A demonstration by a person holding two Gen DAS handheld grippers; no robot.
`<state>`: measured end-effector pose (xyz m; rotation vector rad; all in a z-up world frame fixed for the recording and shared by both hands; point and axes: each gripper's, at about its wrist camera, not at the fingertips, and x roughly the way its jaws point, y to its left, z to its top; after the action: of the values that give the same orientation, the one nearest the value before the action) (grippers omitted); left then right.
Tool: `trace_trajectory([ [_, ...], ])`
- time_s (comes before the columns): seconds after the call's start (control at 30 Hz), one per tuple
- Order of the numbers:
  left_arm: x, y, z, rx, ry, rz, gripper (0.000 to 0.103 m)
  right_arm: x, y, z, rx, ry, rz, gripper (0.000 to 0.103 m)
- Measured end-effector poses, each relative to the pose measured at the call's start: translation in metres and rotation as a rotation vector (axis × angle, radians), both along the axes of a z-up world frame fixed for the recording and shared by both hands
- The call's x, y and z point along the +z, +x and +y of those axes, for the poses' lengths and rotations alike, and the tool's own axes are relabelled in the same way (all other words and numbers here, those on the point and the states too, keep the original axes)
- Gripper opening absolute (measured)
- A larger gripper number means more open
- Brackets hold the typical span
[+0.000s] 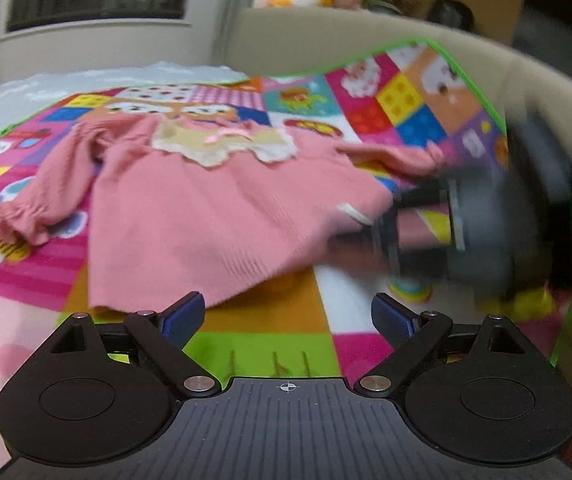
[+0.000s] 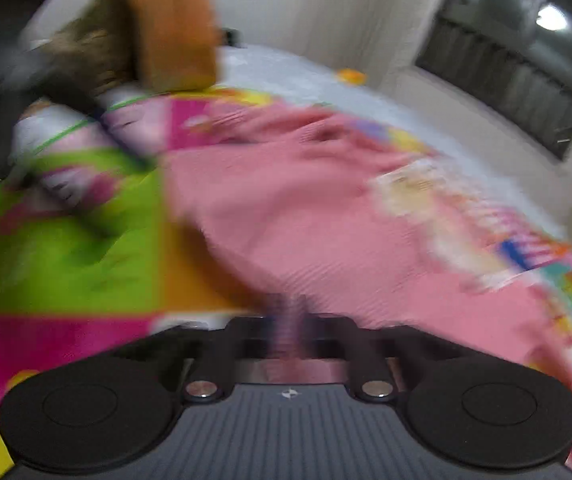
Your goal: Fold clothes
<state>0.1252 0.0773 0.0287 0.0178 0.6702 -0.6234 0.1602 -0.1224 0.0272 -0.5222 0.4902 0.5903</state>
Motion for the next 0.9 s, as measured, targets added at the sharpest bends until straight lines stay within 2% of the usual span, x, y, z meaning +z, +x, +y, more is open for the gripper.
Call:
trace_trajectory([
  [0.17,-0.004,0.015,-0.044,-0.109,0.151,-0.121,0.092,0.076,0.037,-0.026,-0.083,0.118,-0.06,0.002],
  [0.23,-0.005,0.028,-0.058,-0.142,0.223,-0.19,0.091,0.093,0.041,-0.033,-0.096,0.136,-0.072,0.002],
  [0.3,-0.01,0.041,-0.065,-0.144,0.291,-0.25,0.085,0.103,0.043,-0.037,-0.11,0.14,-0.08,0.002],
  [0.33,-0.01,0.051,-0.064,-0.131,0.312,-0.261,0.081,0.105,0.045,-0.039,-0.114,0.141,-0.08,0.002],
  [0.43,-0.012,0.076,-0.05,-0.059,0.342,-0.258,0.083,0.099,0.04,-0.042,-0.106,0.132,-0.067,0.002],
  [0.57,-0.011,0.084,-0.01,0.074,0.327,-0.236,0.085,0.074,0.024,-0.045,-0.099,0.091,-0.05,0.003],
  [0.6,-0.01,0.082,0.0,0.105,0.323,-0.232,0.087,0.063,0.018,-0.048,-0.116,0.078,-0.048,0.009],
  [0.67,-0.013,0.079,0.018,0.154,0.322,-0.214,0.091,0.04,0.005,-0.053,-0.151,0.053,-0.044,0.032],
  [0.7,-0.016,0.077,0.026,0.173,0.324,-0.199,0.091,0.029,-0.001,-0.056,-0.168,0.04,-0.042,0.049],
  [0.73,-0.019,0.076,0.034,0.191,0.325,-0.185,0.091,0.02,-0.007,-0.056,-0.175,0.028,-0.043,0.053],
  [0.87,-0.019,0.069,0.051,0.199,0.289,-0.157,0.092,-0.005,-0.028,-0.053,-0.174,-0.018,-0.055,0.06],
  [0.9,-0.019,0.067,0.056,0.2,0.28,-0.15,0.093,-0.012,-0.033,-0.052,-0.174,-0.029,-0.058,0.067],
])
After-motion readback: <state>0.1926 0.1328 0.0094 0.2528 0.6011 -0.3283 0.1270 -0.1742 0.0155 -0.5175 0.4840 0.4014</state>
